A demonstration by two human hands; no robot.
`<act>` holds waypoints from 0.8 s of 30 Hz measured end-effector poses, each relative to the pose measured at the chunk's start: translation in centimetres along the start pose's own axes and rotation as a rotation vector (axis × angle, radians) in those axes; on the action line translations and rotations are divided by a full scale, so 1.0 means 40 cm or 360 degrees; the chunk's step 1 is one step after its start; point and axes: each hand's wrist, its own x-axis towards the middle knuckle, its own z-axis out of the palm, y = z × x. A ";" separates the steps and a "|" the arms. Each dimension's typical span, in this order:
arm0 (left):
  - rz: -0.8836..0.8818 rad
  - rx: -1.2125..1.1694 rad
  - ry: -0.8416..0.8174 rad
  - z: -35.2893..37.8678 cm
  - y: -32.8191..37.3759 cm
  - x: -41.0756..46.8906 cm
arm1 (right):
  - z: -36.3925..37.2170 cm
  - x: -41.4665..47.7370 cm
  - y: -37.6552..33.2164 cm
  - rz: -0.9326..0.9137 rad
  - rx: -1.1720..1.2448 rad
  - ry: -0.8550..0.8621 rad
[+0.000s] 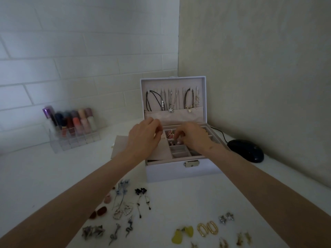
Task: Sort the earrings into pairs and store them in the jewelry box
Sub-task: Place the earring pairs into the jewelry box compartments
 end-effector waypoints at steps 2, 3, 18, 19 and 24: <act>0.0000 0.0009 -0.0026 -0.007 0.002 -0.008 | 0.003 -0.002 0.003 0.0068 0.0131 0.0023; 0.0004 0.0004 -0.0034 -0.013 0.004 -0.013 | 0.003 -0.004 0.005 0.0098 0.0189 0.0049; 0.0032 0.0108 -0.0443 -0.142 0.010 -0.212 | 0.013 -0.175 -0.165 -0.0258 0.0114 -0.0210; 0.0014 0.0188 -0.0548 -0.141 0.004 -0.220 | 0.028 -0.181 -0.175 -0.0284 0.0068 -0.0272; -0.0041 0.0321 -0.0907 -0.130 -0.018 -0.239 | 0.080 -0.198 -0.210 -0.0363 0.0085 -0.0321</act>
